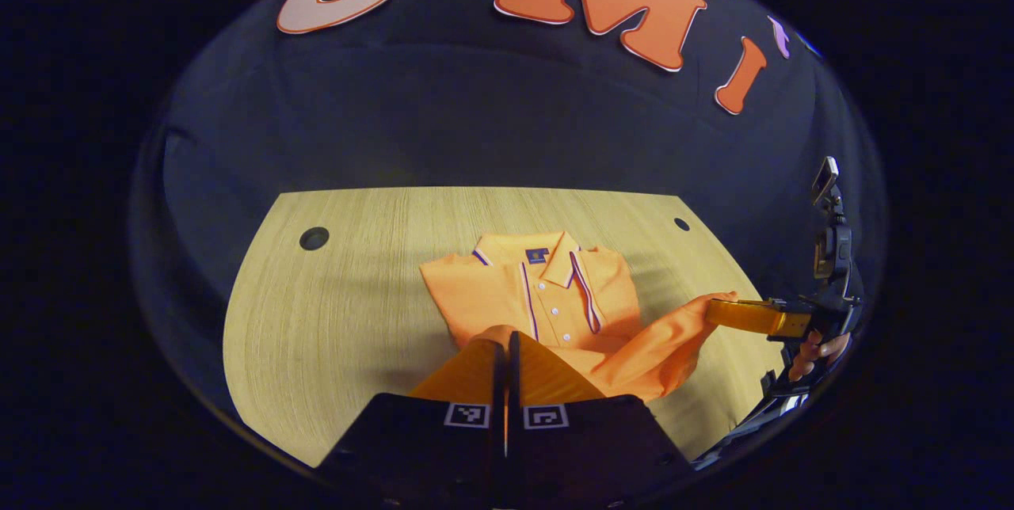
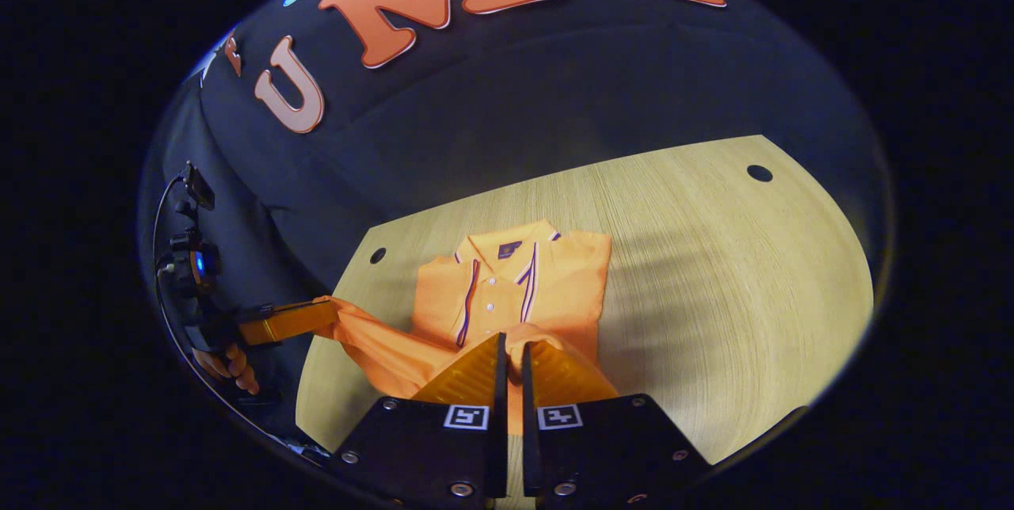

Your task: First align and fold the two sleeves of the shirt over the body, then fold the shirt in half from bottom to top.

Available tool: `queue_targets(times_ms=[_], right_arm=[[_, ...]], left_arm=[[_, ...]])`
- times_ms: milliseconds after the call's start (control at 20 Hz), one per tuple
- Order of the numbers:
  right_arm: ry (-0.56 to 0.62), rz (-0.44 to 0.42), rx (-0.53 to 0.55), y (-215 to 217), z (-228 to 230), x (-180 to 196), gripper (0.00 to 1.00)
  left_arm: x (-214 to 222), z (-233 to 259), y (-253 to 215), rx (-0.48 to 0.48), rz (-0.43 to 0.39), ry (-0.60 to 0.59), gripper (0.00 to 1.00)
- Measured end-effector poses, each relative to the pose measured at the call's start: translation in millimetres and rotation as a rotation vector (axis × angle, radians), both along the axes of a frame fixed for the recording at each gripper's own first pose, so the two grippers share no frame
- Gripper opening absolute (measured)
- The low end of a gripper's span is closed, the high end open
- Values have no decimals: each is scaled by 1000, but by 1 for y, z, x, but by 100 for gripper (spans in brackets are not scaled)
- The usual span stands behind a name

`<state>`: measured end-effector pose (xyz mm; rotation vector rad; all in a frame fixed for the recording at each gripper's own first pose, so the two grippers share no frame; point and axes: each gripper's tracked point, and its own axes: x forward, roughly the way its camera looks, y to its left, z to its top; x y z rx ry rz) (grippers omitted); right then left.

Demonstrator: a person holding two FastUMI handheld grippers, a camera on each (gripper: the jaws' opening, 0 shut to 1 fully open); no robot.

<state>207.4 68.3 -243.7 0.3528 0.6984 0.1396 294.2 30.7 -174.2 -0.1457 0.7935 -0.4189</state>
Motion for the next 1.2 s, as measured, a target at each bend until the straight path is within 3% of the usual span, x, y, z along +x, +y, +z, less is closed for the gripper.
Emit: queue_targets(times_ms=[500,850,1000,1050,1100,1150,1200], right_arm=[[-12,-83,-32,-26,-2,107,8],[52,-126,-67,-42,-26,162,8],[129,-183,-112,-53,-48,179,8],[122,-209,-142,-58,-48,183,10],[113,-221,-157,-63,-46,182,14],[105,-220,-170,-66,-44,178,35],[98,-207,-184,-66,-42,176,45]], left_arm=[[129,-27,16,30,38,-19,1],[178,-59,11,57,29,19,1],[190,-77,15,122,32,44,1],[190,-82,19,154,36,51,7],[190,-80,21,152,44,45,25],[193,-72,22,144,61,28,43],[197,-64,25,143,81,8,61]])
